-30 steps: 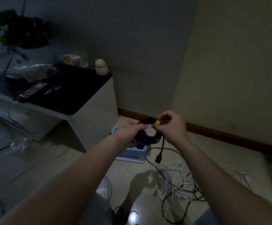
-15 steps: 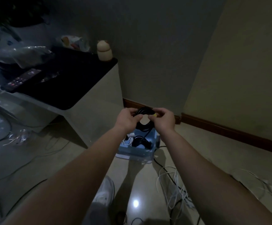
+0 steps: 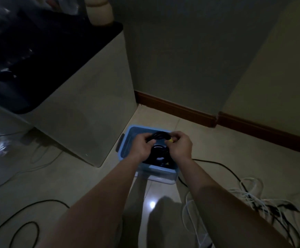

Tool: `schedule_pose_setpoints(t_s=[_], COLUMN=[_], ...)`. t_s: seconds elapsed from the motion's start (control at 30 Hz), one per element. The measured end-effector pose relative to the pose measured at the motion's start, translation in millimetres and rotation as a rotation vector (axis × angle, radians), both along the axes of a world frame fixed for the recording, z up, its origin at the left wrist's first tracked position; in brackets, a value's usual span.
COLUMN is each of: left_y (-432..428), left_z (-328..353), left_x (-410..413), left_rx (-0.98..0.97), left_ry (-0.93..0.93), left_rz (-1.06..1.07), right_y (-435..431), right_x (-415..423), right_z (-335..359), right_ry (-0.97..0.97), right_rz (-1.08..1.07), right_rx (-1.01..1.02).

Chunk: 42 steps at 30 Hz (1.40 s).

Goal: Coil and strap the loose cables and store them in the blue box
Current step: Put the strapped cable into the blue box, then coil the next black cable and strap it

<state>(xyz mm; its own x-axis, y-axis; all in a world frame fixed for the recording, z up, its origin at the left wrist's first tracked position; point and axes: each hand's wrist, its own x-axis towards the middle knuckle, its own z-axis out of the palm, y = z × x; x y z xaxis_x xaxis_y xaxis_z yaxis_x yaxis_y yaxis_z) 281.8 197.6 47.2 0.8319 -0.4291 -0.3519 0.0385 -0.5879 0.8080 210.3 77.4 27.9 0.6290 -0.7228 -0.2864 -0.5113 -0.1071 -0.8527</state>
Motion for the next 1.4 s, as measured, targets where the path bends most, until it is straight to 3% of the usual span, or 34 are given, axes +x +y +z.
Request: schedule_pose_setpoints(t_s=[0.13,0.3,0.37,0.5,0.63,0.87,1.07,1.4], left_y=[5,1,-3,-12,-12,-22,-44,-88], left_z=[-28,-44,-44,-38,-27,32,86,87], left_x=[-5,-12,-15,-20,-28,-70,-140,-253], left_rx=[0.119,0.381,0.461,0.554,0.617,0.505,0.387,0.409], left_ry=[0.024,-0.093,-0.145,-0.252,-0.219,-0.202,-0.216,-0.269], left_rz=[-0.038,-0.141,-0.152,-0.144,-0.243,-0.359,-0.508,-0.759], right_y=[0,1,3,2,-3,-26,-50,-105], right_x=[0,-9,-12,-21,-42,-108,-189,-341], right_z=[-13,-18,-20,-23,-7,42,83,73], right_ry=[0.203,0.465,0.549,0.505,0.424,0.387,0.468,0.505], right_rz=[0.206,0.433,0.542,0.604,0.585,0.579,0.512,0.195], right_rx=[-0.344,-0.772,-0.836,-0.745,-0.7,-0.608,-0.431,-0.232])
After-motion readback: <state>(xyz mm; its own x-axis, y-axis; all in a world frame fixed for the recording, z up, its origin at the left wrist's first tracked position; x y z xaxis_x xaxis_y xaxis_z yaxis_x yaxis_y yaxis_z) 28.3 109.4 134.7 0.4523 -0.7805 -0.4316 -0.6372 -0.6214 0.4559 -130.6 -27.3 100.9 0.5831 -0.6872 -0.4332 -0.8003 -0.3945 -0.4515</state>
